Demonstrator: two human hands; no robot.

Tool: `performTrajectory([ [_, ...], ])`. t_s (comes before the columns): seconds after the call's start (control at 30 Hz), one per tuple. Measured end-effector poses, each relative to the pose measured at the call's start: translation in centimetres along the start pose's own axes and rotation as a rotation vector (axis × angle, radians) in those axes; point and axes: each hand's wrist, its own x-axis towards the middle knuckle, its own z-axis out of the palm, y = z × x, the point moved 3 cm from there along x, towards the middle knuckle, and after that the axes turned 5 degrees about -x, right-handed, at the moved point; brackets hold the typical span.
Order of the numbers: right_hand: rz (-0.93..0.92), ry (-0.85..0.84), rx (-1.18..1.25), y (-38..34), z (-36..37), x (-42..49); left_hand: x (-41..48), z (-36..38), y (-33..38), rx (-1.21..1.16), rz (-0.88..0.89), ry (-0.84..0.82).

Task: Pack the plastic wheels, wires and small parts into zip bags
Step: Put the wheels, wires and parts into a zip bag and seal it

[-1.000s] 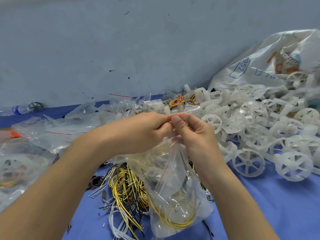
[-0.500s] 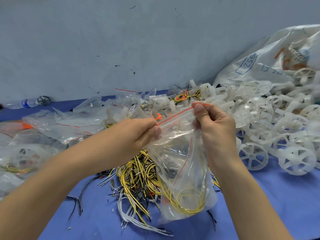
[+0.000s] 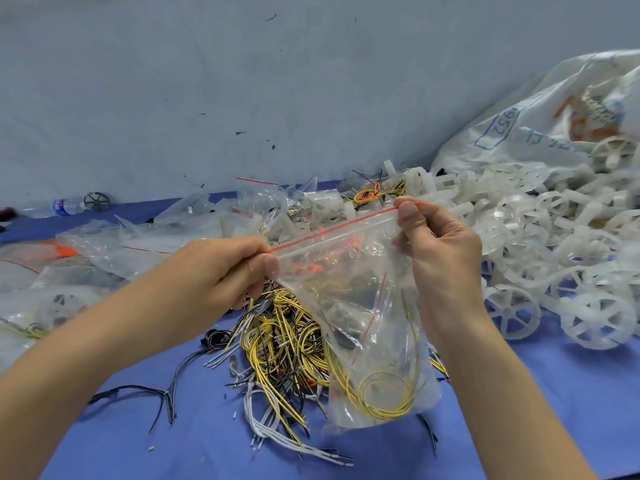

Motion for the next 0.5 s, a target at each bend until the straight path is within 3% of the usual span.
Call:
performTrajectory([
  [0.3,-0.230,-0.072,0.019,-5.4,2.1,-2.6,-2.6,-4.9,1.3,-0.029,-0.025,0.136],
  [0.5,-0.243,-0.176,0.075,-6.4,8.4,-3.6,-4.3,-12.8,-0.5,-0.012,-0.101,0.246],
])
